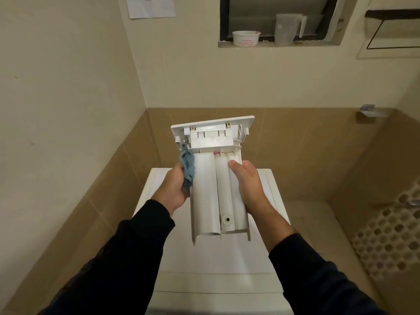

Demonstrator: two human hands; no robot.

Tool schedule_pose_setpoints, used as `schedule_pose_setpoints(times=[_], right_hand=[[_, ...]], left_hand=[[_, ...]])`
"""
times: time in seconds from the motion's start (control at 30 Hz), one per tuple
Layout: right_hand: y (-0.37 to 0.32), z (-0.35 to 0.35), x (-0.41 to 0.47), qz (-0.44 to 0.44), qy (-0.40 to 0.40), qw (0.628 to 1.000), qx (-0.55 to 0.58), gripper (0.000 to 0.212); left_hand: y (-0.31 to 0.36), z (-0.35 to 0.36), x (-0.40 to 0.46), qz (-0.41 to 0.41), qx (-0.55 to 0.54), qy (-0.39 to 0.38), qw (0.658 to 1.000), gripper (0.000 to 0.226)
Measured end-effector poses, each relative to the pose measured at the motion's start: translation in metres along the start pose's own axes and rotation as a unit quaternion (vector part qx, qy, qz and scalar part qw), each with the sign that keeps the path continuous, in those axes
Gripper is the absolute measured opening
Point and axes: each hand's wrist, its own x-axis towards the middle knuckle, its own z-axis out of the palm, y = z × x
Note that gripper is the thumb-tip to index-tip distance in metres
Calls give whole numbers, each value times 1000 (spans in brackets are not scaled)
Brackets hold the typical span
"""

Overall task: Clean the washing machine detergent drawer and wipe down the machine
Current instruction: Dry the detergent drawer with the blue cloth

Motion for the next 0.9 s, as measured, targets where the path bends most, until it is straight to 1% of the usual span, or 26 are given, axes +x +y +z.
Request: schedule_pose_setpoints(times=[0.07, 0.2, 0.27, 0.37, 0.43, 0.47, 0.53, 0.6, 0.7, 0.73, 0.77, 0.83, 0.87, 0.9], right_hand=[[1, 1, 1, -2, 22, 999, -24, 33], [0, 2, 7, -2, 32, 999, -20, 37], [-7, 1, 12, -12, 30, 999, -33, 40], [-27, 1, 18, -22, 30, 999, -23, 35], [-35, 1, 19, -13, 32, 999, -20, 59], [-39, 0, 20, -10, 30, 999, -25, 64], [-42, -2, 20, -10, 5, 1000, -16, 65], [-41, -2, 21, -18, -14, 1000, -8, 56], [-30, -2, 25, -13, -28, 999, 9, 33], [-29, -1, 25, -23, -27, 999, 7, 28], [-27, 0, 25, -39, -25, 999, -1, 30], [-27, 2, 27, -59, -10, 998, -16, 30], [-27, 3, 27, -63, -5, 998, -22, 29], [-27, 2, 29, -66, -2, 997, -32, 29]], left_hand=[[-5, 2, 0, -17, 18, -14, 1000, 40], [-13, 4, 3, -18, 25, -31, 999, 39], [-13, 5, 1, -21, 60, -39, 997, 35], [-5, 5, 4, -13, 125, -45, 991, 34], [7, 6, 8, 0, 155, -39, 987, 30], [14, 8, 10, 4, 162, -21, 987, 28], [25, 10, 14, -2, 168, 32, 985, 25], [31, 10, 18, -9, 162, 77, 984, 24], [27, 8, 23, -20, 173, 96, 980, 30], [24, 8, 24, -26, 169, 96, 981, 31], [22, 10, 23, -33, 159, 94, 982, 31], [20, 16, 17, -61, 104, 67, 990, 33], [21, 19, 13, -69, 78, 49, 993, 37], [21, 20, 13, -65, 62, 31, 996, 47]])
